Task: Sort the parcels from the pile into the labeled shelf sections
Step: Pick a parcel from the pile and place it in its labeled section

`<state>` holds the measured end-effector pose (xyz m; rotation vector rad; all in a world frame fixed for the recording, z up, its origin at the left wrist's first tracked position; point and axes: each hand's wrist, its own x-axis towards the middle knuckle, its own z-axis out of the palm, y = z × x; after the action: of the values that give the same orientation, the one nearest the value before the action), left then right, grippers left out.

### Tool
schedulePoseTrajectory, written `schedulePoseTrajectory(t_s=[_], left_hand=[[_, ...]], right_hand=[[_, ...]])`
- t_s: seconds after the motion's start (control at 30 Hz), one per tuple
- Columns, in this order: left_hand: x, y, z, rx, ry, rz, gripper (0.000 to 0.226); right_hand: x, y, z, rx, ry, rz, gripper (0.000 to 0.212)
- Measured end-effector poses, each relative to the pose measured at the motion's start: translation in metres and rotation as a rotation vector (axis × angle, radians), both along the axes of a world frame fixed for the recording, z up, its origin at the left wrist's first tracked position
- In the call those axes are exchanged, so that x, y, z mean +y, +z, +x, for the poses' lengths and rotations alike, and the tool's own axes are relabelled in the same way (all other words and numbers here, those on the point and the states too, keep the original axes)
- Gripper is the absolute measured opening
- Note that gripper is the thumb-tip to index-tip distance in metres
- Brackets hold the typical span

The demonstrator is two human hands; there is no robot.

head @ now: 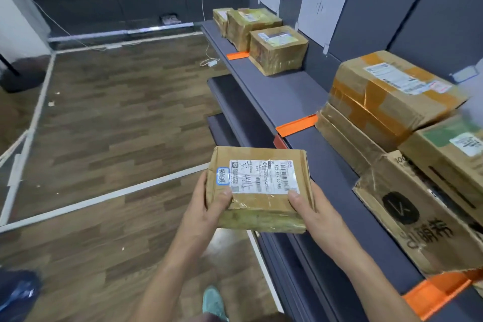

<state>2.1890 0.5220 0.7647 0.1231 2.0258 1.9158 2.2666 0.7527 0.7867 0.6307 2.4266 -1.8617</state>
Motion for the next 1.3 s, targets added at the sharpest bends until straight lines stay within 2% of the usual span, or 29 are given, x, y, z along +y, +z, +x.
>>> schedulePoseTrajectory(t_s=[0.3, 0.7, 0.8, 0.87, 0.93, 0.97, 1.03, 1.17, 1.3], left_hand=[[-0.024, 0.005, -0.105, -0.043, -0.005, -0.074, 0.087], [-0.008, 0.007, -0.282, -0.056, 0.120, -0.114, 0.099], [0.001, 0.009, -0.322, -0.045, 0.140, -0.123, 0.092], [0.006, 0.008, -0.347, -0.063, 0.152, -0.121, 0.072], [0.009, 0.008, -0.372, -0.086, 0.148, -0.124, 0.052], [0.010, 0.009, -0.381, -0.093, 0.145, -0.125, 0.049], [0.010, 0.009, -0.407, -0.093, 0.147, -0.111, 0.058], [0.002, 0.005, -0.469, -0.062, 0.090, -0.107, 0.077], [-0.010, 0.002, -0.538, -0.041, 0.037, -0.102, 0.083]], right_hand=[[-0.023, -0.002, -0.101, -0.026, -0.006, 0.025, 0.042], [0.002, -0.020, -0.310, -0.042, 0.083, -0.007, 0.035], [0.011, -0.015, -0.355, -0.051, 0.093, 0.014, 0.023], [0.016, -0.013, -0.382, -0.067, 0.107, 0.013, 0.019], [0.020, -0.011, -0.412, -0.070, 0.118, 0.009, 0.024], [0.020, -0.011, -0.420, -0.072, 0.114, 0.011, 0.030], [0.020, -0.012, -0.443, -0.082, 0.106, 0.013, 0.037], [0.014, -0.015, -0.496, -0.092, 0.074, 0.015, 0.037], [-0.002, -0.013, -0.549, -0.054, 0.012, 0.042, 0.061]])
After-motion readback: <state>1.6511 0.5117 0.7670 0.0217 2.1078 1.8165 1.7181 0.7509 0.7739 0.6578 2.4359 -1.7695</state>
